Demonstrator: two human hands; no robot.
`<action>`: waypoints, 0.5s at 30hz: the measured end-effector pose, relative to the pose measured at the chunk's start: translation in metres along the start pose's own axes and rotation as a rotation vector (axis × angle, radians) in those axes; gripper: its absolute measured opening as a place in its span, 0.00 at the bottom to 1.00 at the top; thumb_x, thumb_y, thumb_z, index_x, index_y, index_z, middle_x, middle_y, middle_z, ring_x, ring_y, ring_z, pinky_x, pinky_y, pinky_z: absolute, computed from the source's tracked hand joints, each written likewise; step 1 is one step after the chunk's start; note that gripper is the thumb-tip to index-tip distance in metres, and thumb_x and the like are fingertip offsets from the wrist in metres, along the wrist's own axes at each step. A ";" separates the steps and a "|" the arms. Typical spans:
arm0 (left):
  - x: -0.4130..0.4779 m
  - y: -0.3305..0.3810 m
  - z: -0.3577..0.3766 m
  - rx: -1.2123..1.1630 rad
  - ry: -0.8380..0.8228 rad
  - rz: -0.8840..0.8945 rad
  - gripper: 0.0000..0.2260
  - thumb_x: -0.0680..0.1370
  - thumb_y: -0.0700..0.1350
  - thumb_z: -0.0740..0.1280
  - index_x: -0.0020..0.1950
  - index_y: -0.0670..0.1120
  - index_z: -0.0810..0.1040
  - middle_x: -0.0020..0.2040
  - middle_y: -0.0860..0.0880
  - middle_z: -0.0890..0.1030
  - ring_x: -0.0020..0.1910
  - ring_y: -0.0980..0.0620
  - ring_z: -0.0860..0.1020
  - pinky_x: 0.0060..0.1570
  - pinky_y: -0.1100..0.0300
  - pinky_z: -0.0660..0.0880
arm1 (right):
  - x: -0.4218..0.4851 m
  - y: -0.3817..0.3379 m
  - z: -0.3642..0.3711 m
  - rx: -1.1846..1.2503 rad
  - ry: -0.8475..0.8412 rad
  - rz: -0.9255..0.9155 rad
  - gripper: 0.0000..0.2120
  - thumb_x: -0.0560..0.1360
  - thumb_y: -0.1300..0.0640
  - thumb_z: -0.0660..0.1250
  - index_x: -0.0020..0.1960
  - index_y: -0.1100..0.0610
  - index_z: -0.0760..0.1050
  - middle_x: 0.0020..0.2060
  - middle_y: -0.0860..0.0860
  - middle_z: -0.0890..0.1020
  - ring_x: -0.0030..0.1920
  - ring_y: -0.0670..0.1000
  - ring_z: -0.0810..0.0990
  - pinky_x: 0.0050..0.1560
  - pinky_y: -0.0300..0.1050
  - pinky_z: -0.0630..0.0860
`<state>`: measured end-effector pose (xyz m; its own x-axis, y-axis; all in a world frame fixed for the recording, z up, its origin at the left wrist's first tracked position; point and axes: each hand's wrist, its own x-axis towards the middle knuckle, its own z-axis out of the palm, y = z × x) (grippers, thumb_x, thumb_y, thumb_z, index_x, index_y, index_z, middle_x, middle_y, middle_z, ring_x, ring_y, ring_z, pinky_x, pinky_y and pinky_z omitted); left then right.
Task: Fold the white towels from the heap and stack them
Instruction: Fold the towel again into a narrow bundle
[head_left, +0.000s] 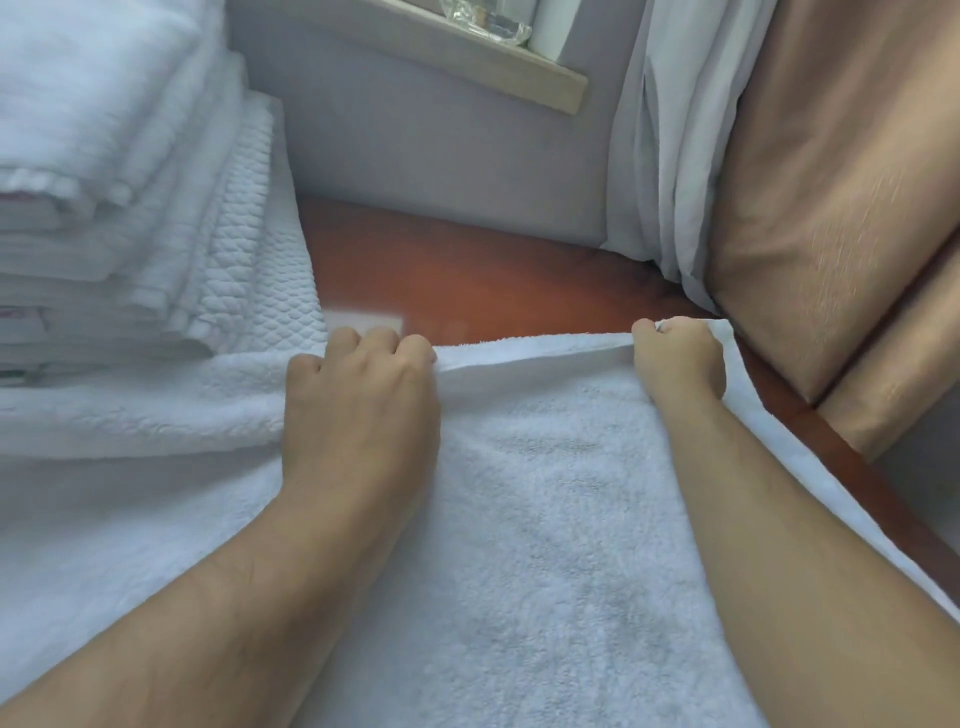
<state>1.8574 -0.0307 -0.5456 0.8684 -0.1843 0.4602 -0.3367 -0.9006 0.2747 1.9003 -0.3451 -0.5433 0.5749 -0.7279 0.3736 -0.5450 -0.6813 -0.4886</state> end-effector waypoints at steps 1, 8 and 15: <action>0.000 0.000 0.000 0.001 0.001 0.008 0.07 0.77 0.40 0.67 0.50 0.53 0.77 0.45 0.53 0.77 0.48 0.45 0.73 0.44 0.53 0.60 | -0.001 0.000 0.000 0.015 -0.008 -0.009 0.16 0.77 0.51 0.60 0.32 0.55 0.68 0.27 0.50 0.69 0.30 0.50 0.67 0.31 0.43 0.61; -0.002 0.004 -0.010 -0.023 0.015 0.082 0.06 0.78 0.41 0.66 0.49 0.53 0.75 0.45 0.54 0.75 0.49 0.46 0.72 0.45 0.53 0.59 | 0.007 -0.005 -0.029 0.307 -0.273 0.025 0.14 0.76 0.54 0.63 0.34 0.59 0.71 0.31 0.56 0.76 0.35 0.54 0.75 0.36 0.47 0.73; -0.012 0.015 -0.031 -0.132 0.014 0.219 0.06 0.75 0.37 0.67 0.46 0.46 0.73 0.42 0.47 0.74 0.42 0.42 0.71 0.38 0.50 0.63 | -0.024 0.030 -0.091 0.854 -0.158 0.203 0.07 0.67 0.55 0.66 0.41 0.58 0.79 0.34 0.54 0.82 0.35 0.50 0.83 0.36 0.44 0.81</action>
<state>1.8306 -0.0300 -0.5210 0.7649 -0.3626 0.5324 -0.5612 -0.7809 0.2744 1.8148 -0.3554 -0.4955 0.6285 -0.7662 0.1334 -0.0415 -0.2044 -0.9780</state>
